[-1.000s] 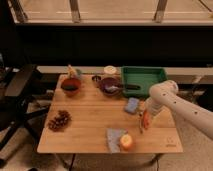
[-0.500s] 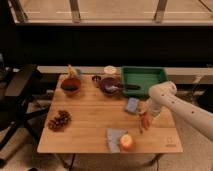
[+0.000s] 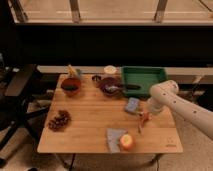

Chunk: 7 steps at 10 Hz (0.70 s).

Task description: Place pepper in table surface

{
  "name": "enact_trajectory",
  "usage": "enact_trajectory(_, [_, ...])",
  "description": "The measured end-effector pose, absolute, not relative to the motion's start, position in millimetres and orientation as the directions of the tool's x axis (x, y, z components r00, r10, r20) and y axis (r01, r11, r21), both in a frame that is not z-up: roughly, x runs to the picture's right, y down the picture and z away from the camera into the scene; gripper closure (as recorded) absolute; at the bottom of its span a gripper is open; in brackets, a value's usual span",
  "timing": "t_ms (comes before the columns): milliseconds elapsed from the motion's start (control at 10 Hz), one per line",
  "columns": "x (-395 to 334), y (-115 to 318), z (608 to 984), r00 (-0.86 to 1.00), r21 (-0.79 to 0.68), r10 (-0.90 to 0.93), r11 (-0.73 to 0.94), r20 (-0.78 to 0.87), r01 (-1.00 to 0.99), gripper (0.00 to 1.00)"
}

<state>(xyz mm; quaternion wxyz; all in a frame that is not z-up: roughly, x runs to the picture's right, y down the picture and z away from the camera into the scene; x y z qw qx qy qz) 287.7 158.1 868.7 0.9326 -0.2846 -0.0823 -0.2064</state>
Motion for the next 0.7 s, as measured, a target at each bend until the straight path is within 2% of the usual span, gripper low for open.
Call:
enact_trajectory(400, [269.5,92.0,824.3,0.895,-0.395,-0.345,0.808,0.283,0.436,1.00])
enact_trajectory(700, [215.1,60.8,799.6,0.853,-0.310,-0.370,0.816,0.369,0.488,1.00])
